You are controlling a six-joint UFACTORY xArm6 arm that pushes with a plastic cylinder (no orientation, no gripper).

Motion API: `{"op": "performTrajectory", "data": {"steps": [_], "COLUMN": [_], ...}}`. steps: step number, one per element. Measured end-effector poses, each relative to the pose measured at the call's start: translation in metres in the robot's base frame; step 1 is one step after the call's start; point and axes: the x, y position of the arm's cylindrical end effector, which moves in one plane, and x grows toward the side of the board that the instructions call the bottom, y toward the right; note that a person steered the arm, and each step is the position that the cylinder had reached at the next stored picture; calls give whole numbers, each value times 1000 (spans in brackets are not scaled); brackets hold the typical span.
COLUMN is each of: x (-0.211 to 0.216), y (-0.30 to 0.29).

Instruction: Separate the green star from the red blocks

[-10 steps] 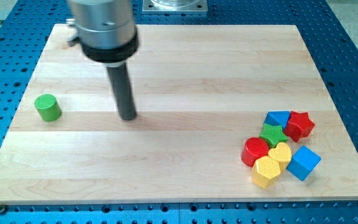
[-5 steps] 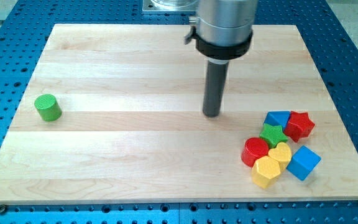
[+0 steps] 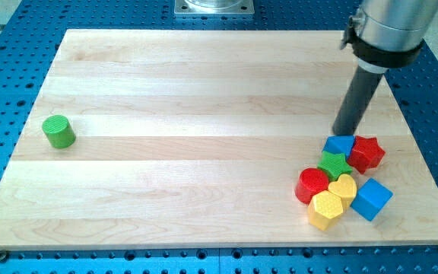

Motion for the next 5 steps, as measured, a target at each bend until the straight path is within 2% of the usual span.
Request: {"op": "performTrajectory", "data": {"steps": [5], "x": [-9], "y": [120]}}
